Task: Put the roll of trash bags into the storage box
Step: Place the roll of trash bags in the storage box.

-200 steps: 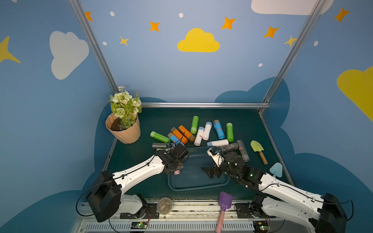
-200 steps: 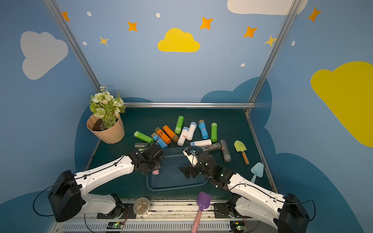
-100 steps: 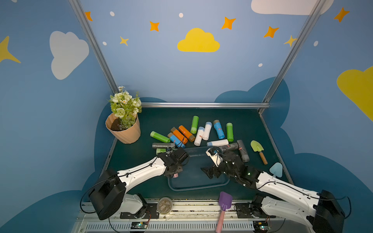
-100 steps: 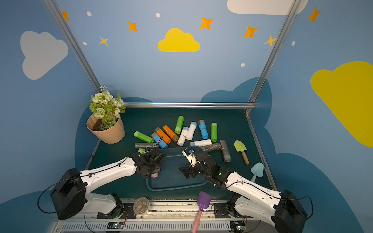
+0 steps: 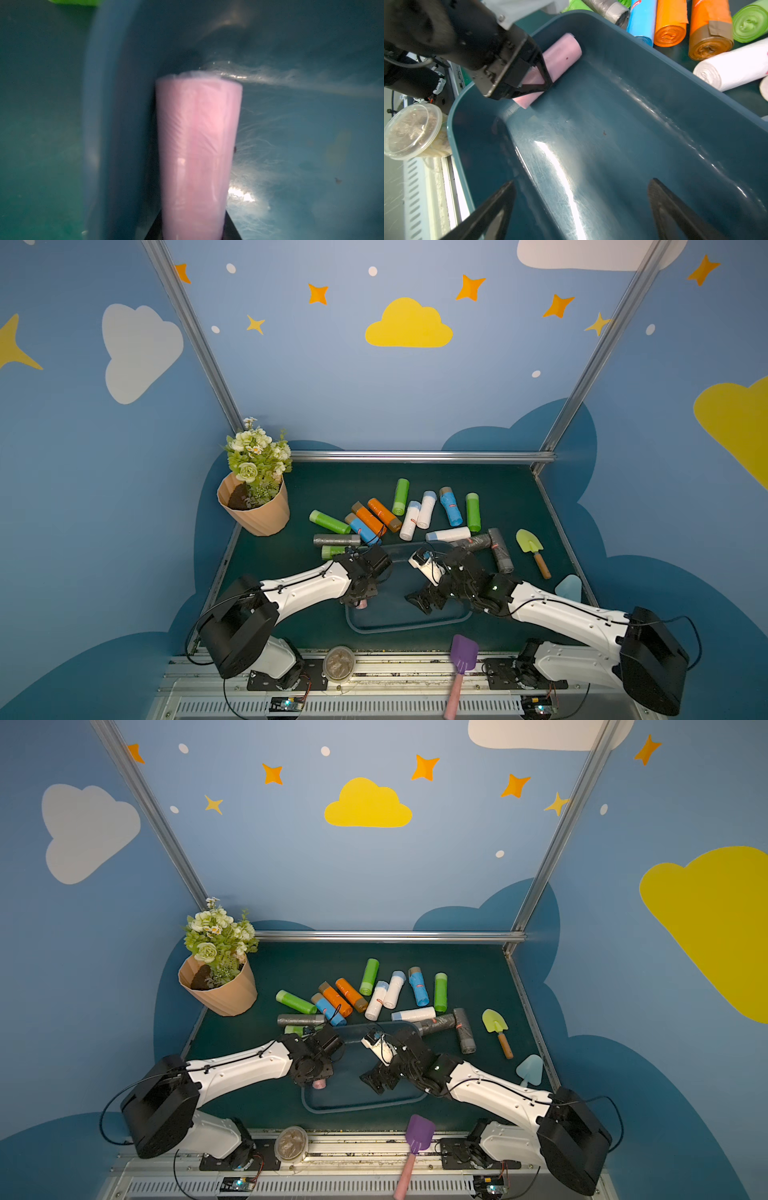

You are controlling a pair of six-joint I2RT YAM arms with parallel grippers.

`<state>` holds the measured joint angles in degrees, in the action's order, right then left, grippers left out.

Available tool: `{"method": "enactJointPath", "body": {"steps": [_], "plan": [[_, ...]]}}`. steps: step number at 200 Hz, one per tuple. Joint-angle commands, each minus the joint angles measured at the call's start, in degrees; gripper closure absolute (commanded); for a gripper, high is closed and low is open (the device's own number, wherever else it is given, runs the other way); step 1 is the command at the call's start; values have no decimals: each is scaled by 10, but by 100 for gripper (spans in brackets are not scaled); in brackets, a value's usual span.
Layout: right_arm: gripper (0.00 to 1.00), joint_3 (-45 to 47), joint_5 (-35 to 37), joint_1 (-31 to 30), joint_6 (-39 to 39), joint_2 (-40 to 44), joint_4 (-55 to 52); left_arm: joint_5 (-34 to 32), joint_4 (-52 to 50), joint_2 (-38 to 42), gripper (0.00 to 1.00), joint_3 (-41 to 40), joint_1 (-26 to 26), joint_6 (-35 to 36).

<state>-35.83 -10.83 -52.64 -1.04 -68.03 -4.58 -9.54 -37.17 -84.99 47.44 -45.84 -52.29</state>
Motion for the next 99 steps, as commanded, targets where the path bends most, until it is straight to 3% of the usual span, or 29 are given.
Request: {"method": "enactJointPath", "body": {"steps": [1,99], "plan": [[3,-2,-4,-1,4,14,3,-6,-7,-14,68,13,-1,8],[3,-2,-4,3,-9,13,5,-10,-18,-24,64,14,-4,13]]}}
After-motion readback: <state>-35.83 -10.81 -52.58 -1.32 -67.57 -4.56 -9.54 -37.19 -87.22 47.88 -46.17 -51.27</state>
